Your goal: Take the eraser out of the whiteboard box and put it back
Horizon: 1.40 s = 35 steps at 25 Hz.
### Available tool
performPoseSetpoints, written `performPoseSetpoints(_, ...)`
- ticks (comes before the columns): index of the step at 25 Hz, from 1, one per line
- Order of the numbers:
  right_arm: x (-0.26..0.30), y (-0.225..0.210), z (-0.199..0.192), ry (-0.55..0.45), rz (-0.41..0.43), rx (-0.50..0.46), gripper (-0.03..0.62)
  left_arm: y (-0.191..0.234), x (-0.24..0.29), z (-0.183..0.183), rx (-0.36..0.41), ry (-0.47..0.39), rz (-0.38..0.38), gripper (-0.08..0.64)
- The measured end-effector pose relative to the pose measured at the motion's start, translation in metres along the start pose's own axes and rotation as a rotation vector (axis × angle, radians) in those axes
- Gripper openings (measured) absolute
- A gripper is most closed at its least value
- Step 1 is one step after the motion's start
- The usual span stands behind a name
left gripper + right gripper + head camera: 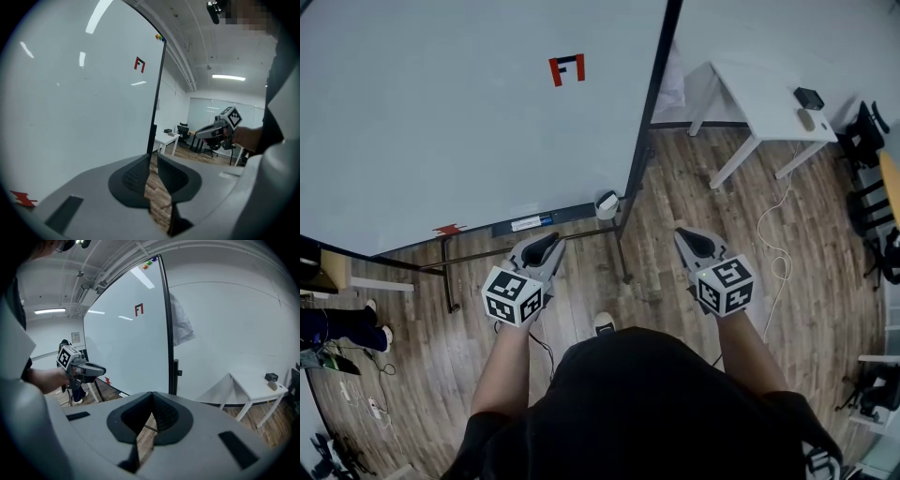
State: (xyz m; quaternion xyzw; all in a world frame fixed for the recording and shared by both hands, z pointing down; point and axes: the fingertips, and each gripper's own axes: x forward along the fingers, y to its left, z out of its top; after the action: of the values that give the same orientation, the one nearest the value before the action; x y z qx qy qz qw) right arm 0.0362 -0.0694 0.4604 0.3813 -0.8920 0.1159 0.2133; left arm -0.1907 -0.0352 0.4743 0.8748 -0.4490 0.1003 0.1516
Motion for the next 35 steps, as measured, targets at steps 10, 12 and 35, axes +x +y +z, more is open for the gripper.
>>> performPoseSetpoints(10,0.017,0.011,0.012,-0.003,-0.011,0.002,-0.006,0.021,0.001,0.005,0.006,-0.009,-0.027,0.063)
performPoseSetpoints(12,0.018,0.009,0.013,-0.009,-0.016,0.006,-0.006,0.023,0.002,0.004,0.008,-0.003,-0.032,0.063)
performPoseSetpoints(35,0.041,-0.029,0.007,0.011,0.002,0.025,-0.006,0.026,0.047,0.014,0.05,0.042,-0.029,0.063)
